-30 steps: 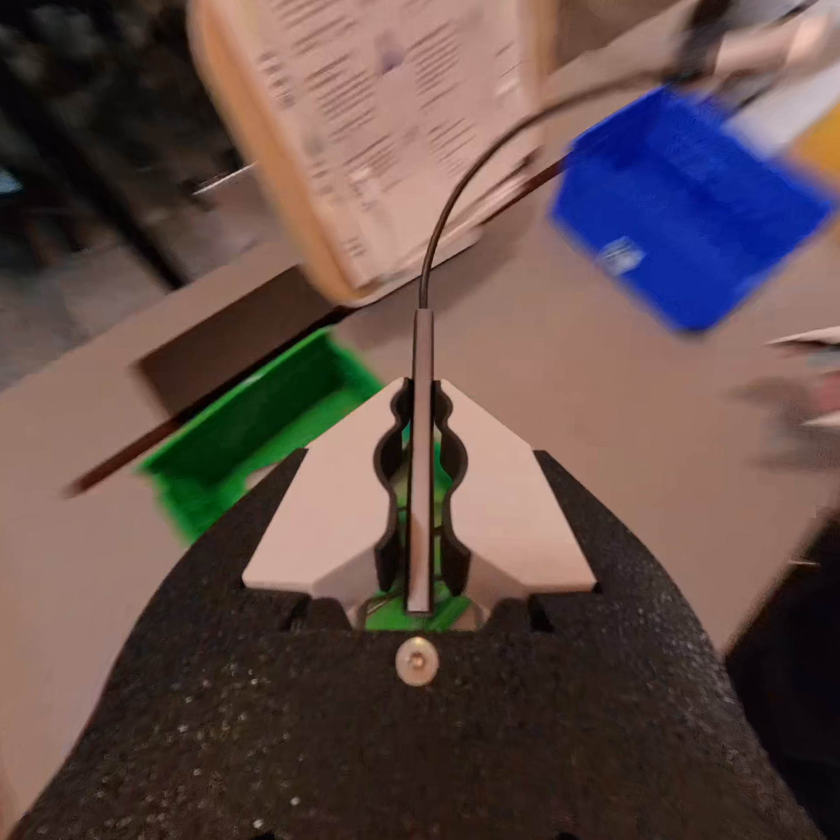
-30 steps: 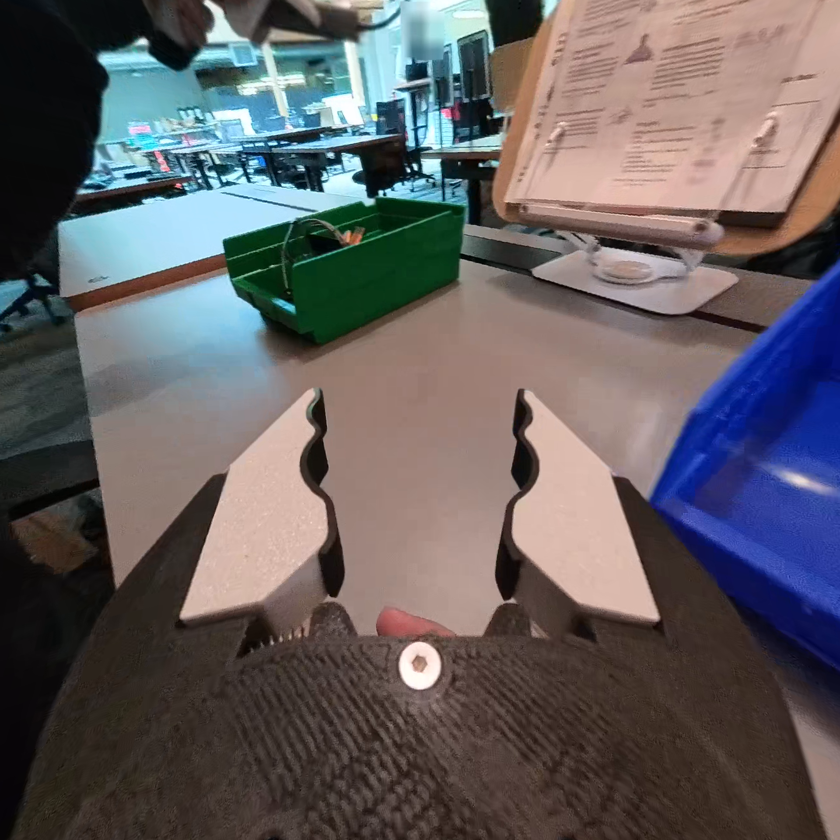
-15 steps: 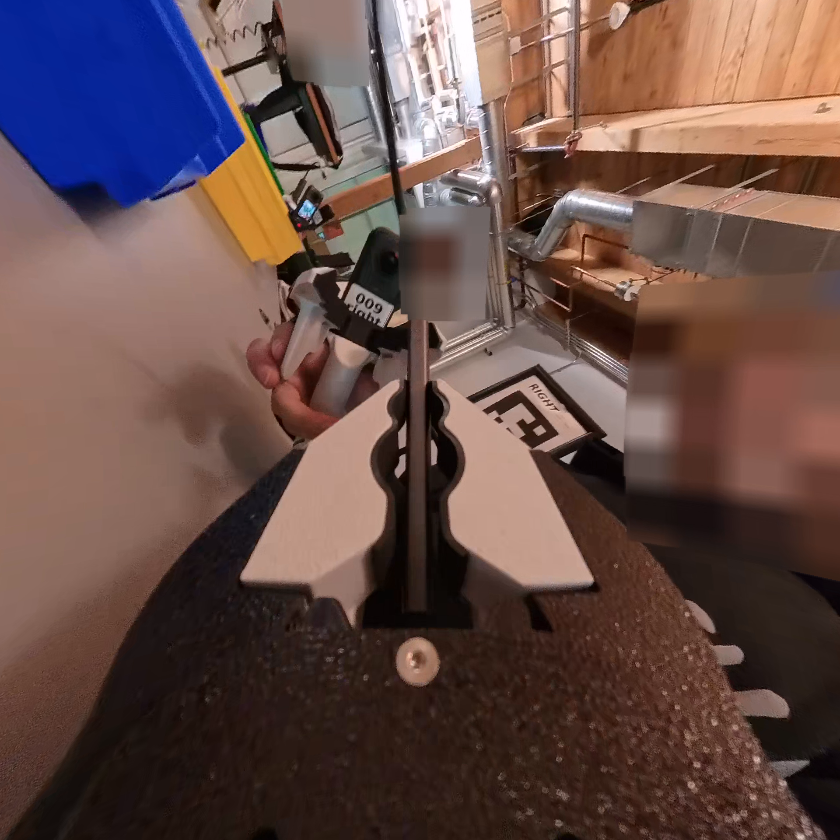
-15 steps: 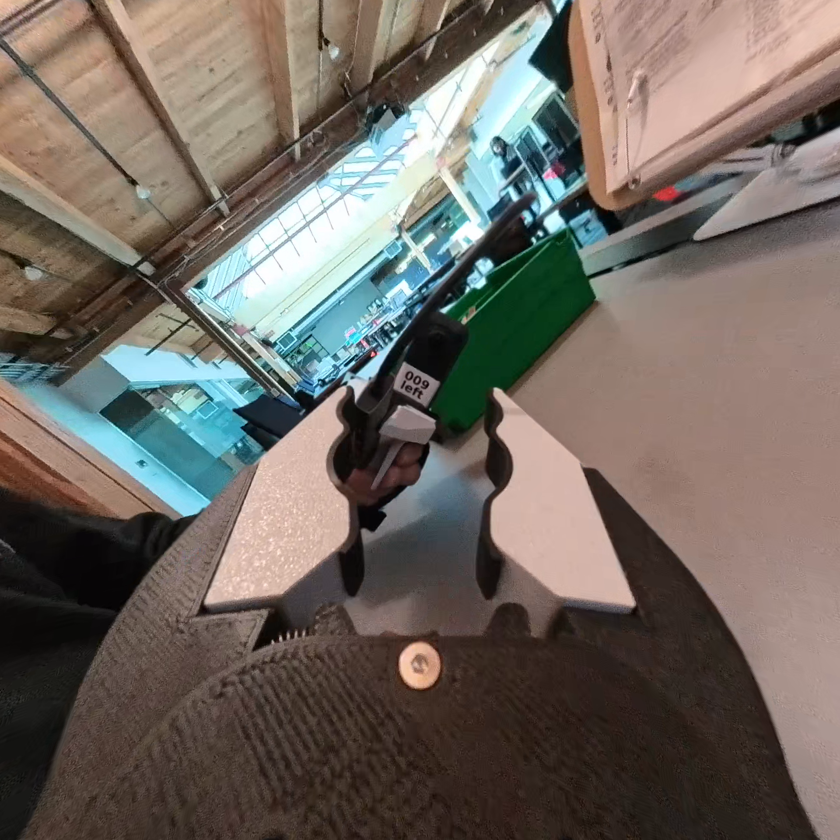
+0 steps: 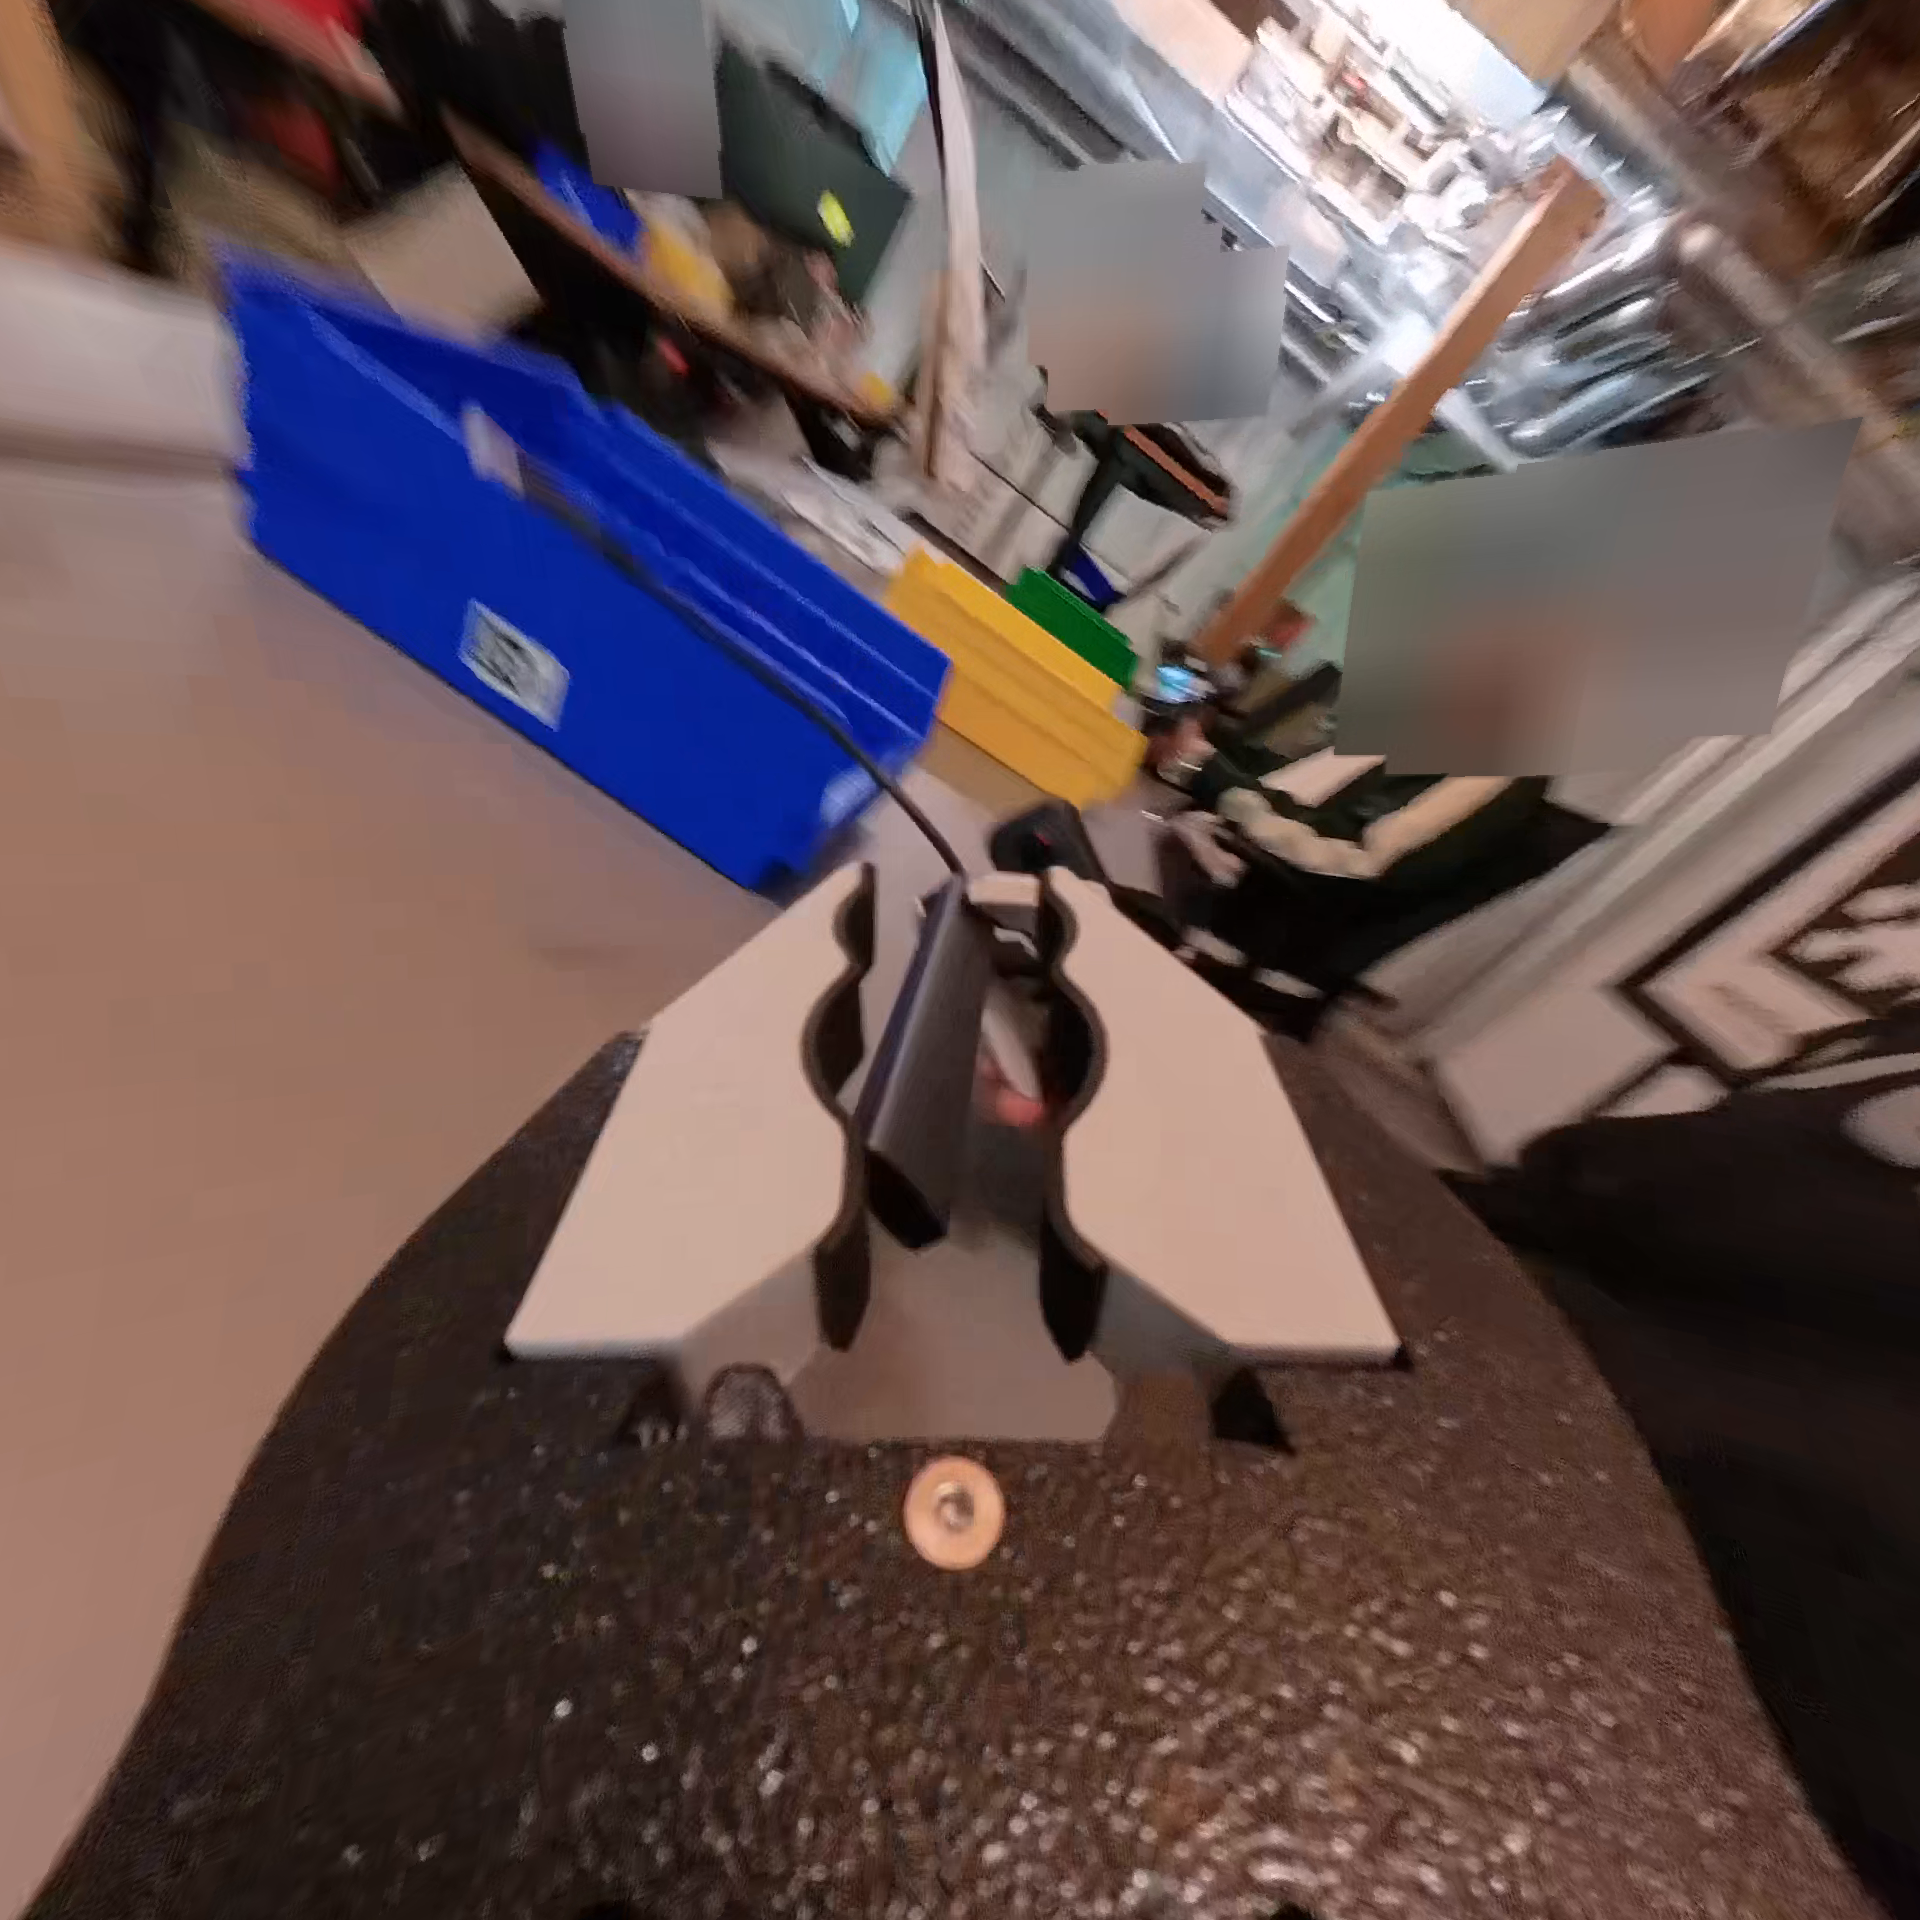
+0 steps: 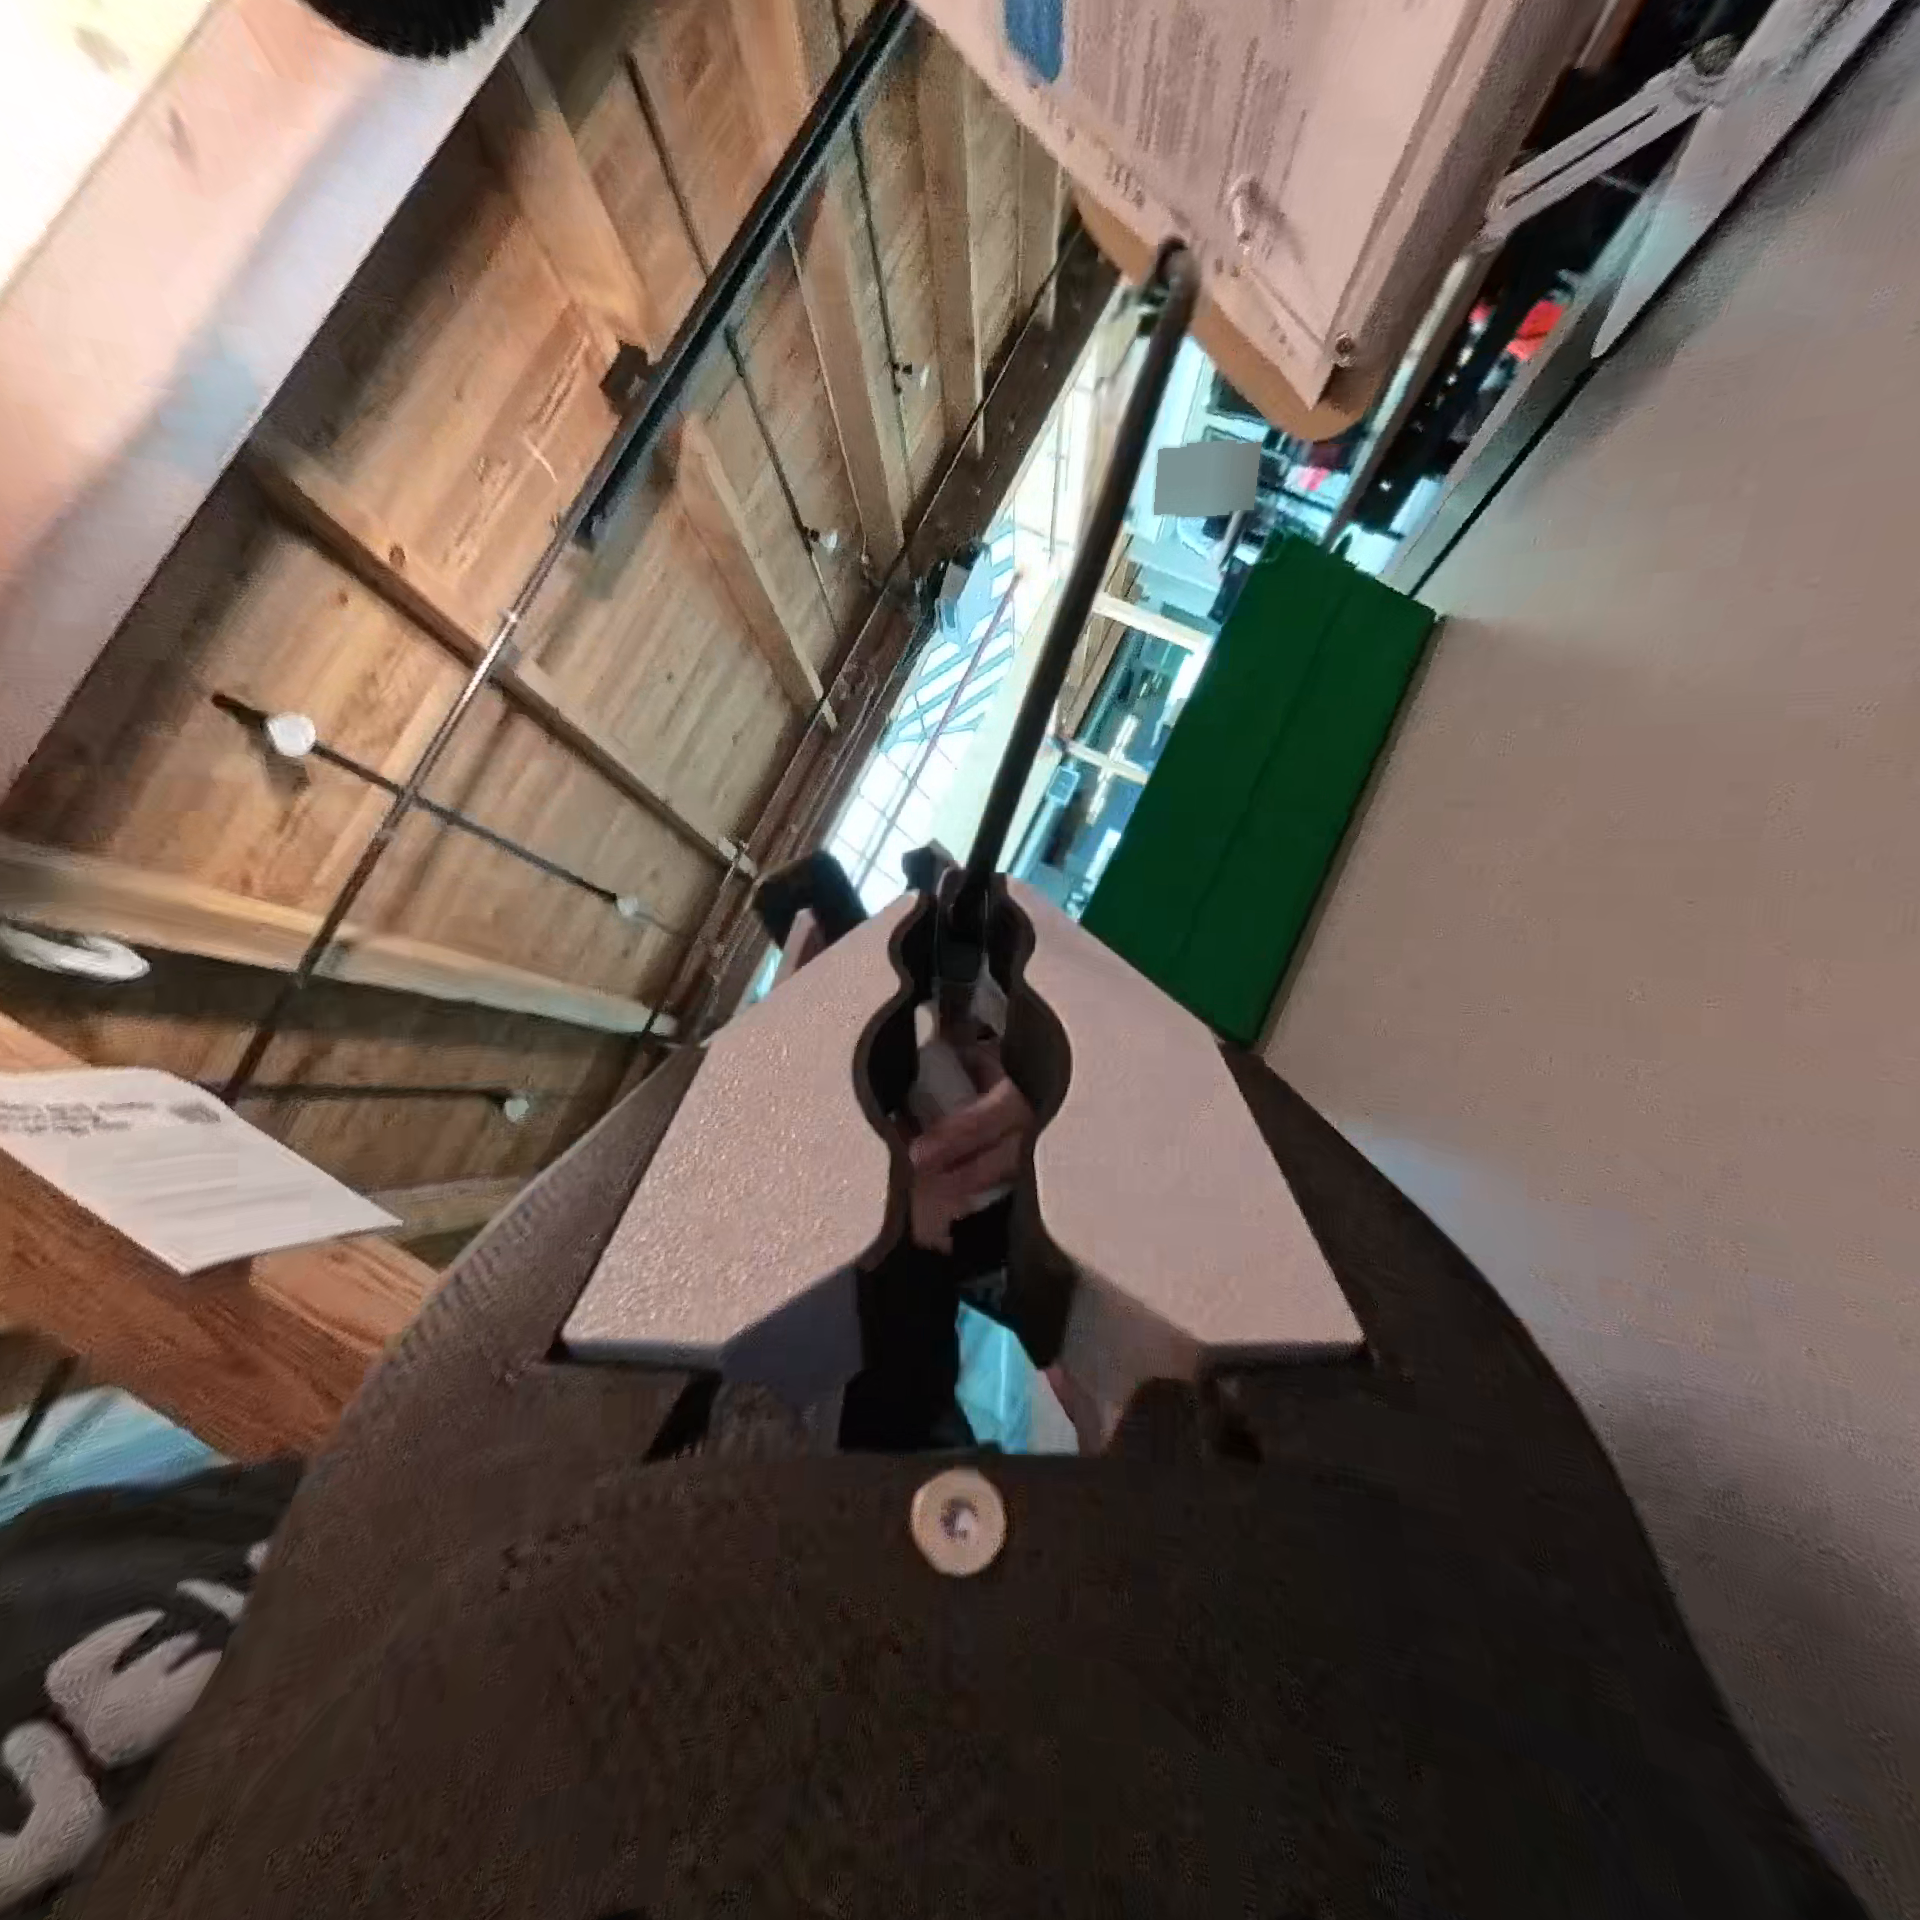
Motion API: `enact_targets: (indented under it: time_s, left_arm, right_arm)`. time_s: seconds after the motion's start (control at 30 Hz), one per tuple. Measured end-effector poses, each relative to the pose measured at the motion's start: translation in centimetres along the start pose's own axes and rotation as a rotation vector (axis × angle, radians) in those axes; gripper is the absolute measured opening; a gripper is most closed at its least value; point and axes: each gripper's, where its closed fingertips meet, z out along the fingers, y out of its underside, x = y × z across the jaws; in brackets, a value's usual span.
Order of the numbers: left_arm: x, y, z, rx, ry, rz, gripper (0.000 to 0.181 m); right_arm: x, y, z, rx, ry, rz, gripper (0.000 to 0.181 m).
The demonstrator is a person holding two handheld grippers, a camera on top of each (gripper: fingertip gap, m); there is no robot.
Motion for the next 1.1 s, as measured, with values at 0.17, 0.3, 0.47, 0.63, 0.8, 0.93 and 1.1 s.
enact_targets:
  time_s: [0.17,0.3,0.47,0.63,0.8,0.93,1.1]
  left_arm:
    - [-1.0,0.5,-3.4,-0.154,-0.373,0.633,0.067]
    - [-2.8,3.9,-4.8,-0.516,-0.567,0.961,0.077]
    - [-4.7,6.2,-5.4,-0.754,-0.631,1.086,0.057]
    - [-4.4,8.1,-5.1,-0.824,-0.509,1.02,0.017]
    - [-4.0,6.7,-5.2,-0.765,-0.407,0.929,0.016]
    - [-3.5,6.4,-6.0,-0.765,-0.251,0.791,0.016]
    - [-3.5,7.2,-6.3,-0.934,-0.131,0.818,0.016]
  right_arm:
    - [1.4,0.0,-0.4,0.016,0.105,0.0,0.008]
    - [1.1,1.2,0.3,-0.033,0.138,-0.07,0.008]
    - [0.8,2.8,1.0,-0.09,0.114,-0.086,0.008]
    - [1.1,3.1,0.6,-0.157,0.109,-0.171,0.008]
    - [0.6,2.7,-0.7,-0.3,0.097,-0.537,0.047]
    - [-0.2,1.4,-2.5,-0.419,0.195,-1.005,0.113]
    - [-5.2,3.4,-2.2,-0.416,0.055,-1.414,0.105]
